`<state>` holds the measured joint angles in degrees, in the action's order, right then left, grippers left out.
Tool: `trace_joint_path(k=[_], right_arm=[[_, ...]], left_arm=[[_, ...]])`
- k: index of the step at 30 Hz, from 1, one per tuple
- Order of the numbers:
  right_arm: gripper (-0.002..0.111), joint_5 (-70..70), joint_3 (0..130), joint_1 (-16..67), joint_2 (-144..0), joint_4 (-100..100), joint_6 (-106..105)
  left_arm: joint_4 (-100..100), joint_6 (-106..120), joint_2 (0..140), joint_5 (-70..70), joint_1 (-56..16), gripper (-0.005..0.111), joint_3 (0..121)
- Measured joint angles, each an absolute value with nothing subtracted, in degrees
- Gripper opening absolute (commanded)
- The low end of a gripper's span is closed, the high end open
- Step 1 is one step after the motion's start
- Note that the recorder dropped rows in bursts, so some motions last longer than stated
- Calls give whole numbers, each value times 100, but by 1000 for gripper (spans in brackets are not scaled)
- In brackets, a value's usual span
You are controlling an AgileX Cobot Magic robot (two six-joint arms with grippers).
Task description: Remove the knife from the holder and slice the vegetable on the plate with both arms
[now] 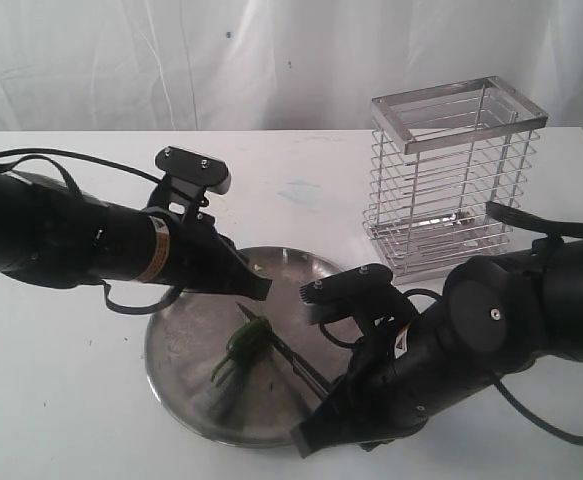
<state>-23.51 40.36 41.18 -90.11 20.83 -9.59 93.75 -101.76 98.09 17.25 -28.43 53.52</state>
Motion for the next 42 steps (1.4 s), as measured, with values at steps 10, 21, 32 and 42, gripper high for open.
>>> trace_joint_path(k=[10,21,32,42], right_arm=[[0,-2351,4036,4118,-9011,2204,-959],[0,-2306,4036,4118,-9011,2215,-959],[0,-2306,4036,4118,-9011,2215,-959],[0,-2224,4043,4118,-9190,2253,-959]], left_arm=[[9387,-10176,10097,1711,-2843,0,5341],[9387,-10176,10156,1711,-2843,0,5341],[9387,-10171,10292,1722,-2843,0,5341],[9211,-9981,10812,1756,-2843,0,5595]])
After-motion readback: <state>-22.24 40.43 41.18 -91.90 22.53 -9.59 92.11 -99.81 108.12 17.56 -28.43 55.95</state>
